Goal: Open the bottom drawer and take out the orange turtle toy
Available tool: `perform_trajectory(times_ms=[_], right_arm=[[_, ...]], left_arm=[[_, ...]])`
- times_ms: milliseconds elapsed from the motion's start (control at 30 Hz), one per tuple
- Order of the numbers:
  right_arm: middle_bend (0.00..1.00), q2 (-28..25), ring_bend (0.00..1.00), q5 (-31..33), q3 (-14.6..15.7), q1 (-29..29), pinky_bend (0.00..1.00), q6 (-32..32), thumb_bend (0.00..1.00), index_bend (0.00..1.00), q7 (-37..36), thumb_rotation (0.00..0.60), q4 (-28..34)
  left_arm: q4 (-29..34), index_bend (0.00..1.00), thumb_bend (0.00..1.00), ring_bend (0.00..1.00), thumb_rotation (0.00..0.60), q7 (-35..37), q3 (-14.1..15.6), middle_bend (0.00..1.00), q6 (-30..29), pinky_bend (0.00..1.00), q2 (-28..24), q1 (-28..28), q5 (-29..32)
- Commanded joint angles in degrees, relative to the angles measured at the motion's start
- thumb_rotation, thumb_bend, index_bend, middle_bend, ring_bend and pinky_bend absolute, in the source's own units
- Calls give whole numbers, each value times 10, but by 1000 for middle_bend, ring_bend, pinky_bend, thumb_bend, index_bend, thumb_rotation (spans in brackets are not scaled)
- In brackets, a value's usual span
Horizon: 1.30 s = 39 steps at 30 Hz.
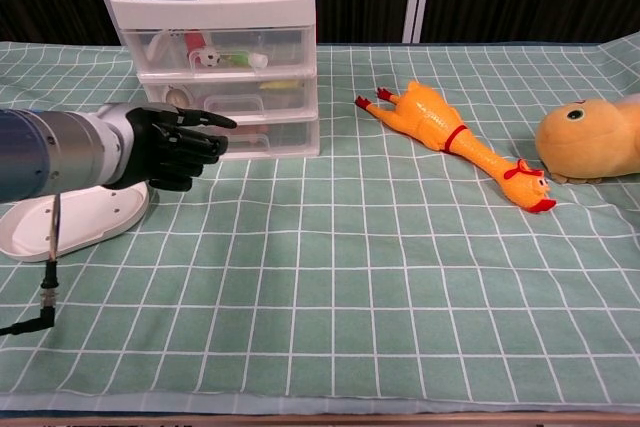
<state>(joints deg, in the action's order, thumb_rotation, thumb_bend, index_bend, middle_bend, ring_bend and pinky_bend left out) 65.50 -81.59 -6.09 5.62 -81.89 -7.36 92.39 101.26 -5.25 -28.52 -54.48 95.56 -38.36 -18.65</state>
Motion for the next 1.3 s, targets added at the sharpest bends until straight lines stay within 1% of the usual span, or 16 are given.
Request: perform_trajectory(times_ms=[33,300,600,967,1300], right_arm=[[0,-1,0,0,0,0,185,1,49,0,-3,600,1],[0,-3,0,2,0,0,184,4,50,0,-13,600,3],[0,-7,0,5,-1,0,185,9,49,0,-24,600,6],[0,-10,0,9,-1,1,185,14,49,0,-35,600,9],[0,-12,0,12,-2,1,184,17,50,0,-42,600,12]], left_arm=[[-35,128,594,990,600,18,-5,976,7,1000,28,-18,4],[-99,128,594,990,600,42,-5,976,3,1000,77,-38,4],[-167,128,594,991,600,55,-15,977,8,1000,117,-60,10],[-228,128,594,991,600,63,-23,978,27,1000,149,-78,17],[-264,128,595,991,600,67,-33,978,46,1000,167,-92,16]])
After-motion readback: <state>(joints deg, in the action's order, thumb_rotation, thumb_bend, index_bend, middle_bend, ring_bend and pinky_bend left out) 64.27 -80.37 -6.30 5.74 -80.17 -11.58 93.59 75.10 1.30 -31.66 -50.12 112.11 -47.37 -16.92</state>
